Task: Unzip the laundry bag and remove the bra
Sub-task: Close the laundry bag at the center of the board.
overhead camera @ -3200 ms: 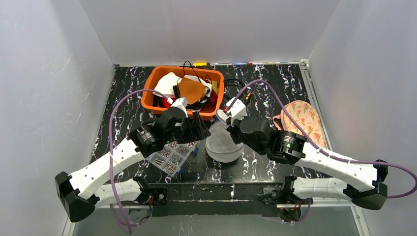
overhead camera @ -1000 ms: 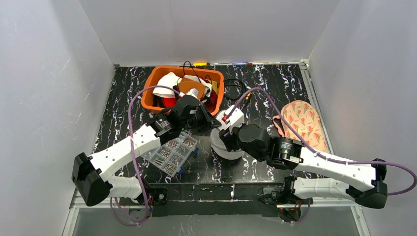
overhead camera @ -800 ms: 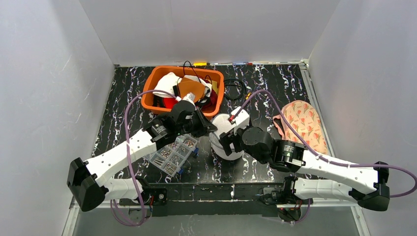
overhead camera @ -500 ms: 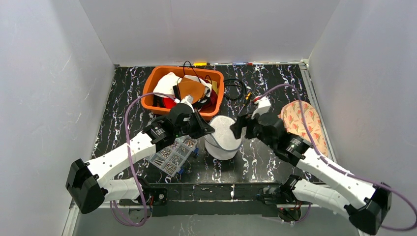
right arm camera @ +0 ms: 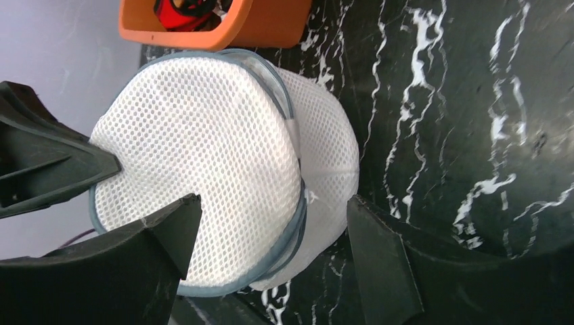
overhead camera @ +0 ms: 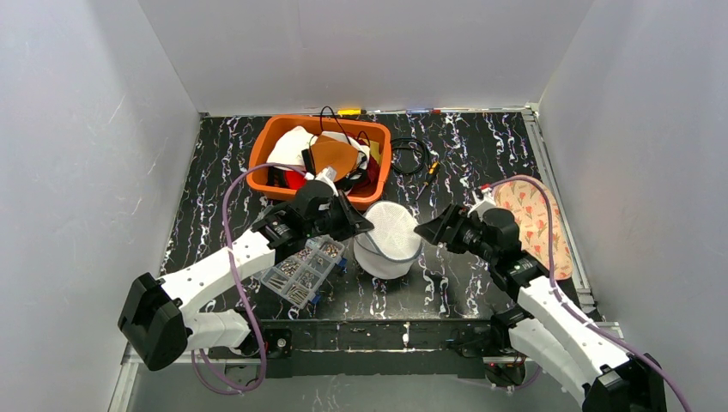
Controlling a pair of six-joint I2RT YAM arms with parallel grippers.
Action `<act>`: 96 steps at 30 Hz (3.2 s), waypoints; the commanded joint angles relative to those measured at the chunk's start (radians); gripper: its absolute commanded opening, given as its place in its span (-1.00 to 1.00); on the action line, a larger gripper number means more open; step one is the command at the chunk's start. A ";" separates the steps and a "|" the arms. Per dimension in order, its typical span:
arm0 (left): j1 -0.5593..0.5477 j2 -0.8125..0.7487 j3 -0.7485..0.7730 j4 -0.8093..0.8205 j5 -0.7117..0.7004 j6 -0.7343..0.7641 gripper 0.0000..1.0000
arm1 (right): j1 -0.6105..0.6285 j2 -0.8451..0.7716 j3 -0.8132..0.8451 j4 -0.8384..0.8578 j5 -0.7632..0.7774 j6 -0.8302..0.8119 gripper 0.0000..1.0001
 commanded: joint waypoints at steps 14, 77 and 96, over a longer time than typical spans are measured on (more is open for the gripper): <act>0.008 -0.089 -0.059 0.070 -0.030 -0.019 -1.00 | -0.011 -0.183 -0.313 0.349 -0.061 0.544 0.69; 0.008 -0.128 -0.064 -0.180 -0.170 0.233 0.61 | 0.095 0.065 -0.058 0.067 0.014 0.204 -0.97; 0.009 0.165 0.078 -0.125 -0.014 0.577 0.40 | 0.095 0.033 -0.058 0.078 -0.054 0.176 -0.97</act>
